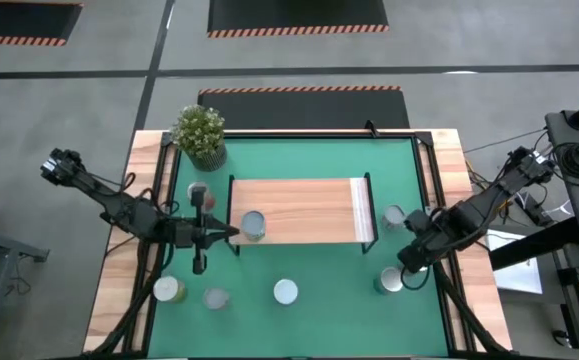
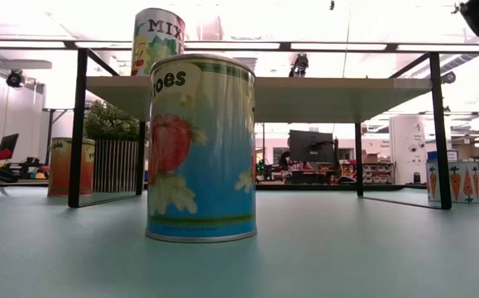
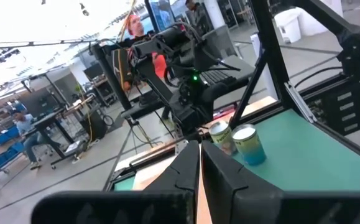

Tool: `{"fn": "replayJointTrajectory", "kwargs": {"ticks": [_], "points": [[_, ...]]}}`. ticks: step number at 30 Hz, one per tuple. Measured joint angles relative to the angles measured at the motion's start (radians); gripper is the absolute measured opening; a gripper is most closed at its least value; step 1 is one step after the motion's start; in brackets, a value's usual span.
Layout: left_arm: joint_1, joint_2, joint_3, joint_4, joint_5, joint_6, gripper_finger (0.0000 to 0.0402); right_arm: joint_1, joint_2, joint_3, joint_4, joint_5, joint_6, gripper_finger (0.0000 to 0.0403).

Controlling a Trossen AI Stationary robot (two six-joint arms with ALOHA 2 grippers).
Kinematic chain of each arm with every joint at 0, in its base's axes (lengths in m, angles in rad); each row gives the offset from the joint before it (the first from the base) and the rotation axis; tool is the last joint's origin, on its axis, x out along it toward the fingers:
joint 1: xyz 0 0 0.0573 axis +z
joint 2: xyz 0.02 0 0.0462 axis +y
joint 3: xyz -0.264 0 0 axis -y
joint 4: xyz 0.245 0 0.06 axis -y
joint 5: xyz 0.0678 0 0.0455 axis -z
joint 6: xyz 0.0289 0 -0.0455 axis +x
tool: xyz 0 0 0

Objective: Pick and place cans onto a shelf
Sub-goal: Put the canned of peaches on the shelf

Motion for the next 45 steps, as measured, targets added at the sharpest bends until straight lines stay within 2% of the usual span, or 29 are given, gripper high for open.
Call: {"fn": "replayJointTrajectory", "kwargs": {"ticks": [9, 16, 19, 23, 32, 36, 40, 45], "points": [[0.0, 0.012, 0.0, -0.004, 0.001, 0.0, 0.0, -0.001, 0.0, -0.049, 0.006, -0.05, 0.02, 0.0013], [0.0, 0.012, 0.0, -0.003, 0.0, 0.0, 0.0, -0.001, 0.0, -0.05, 0.011, -0.009, 0.011, 0.0013], [0.0, 0.012, 0.0, -0.003, 0.0, 0.0, 0.0, -0.001, 0.001, -0.05, 0.013, -0.012, 0.024, 0.0027], [0.0, 0.012, 0.0, -0.003, 0.0, 0.0, 0.0, -0.001, 0.001, -0.05, 0.014, -0.029, 0.058, 0.0079], [0.0, 0.012, 0.0, -0.003, 0.001, 0.0, 0.0, -0.001, 0.001, -0.06, 0.013, -0.028, 0.098, 0.0262], [0.0, 0.012, 0.0, -0.003, 0.001, 0.0, 0.0, -0.001, 0.001, -0.095, 0.018, -0.034, 0.1, 0.0326], [0.0, 0.012, 0.0, -0.004, 0.001, 0.0, 0.0, -0.001, 0.001, -0.135, 0.041, -0.035, 0.1, 0.0363], [0.0, 0.012, 0.0, -0.004, 0.001, 0.0, 0.0, -0.001, 0.0, -0.15, 0.073, -0.035, 0.089, 0.0369]]}}
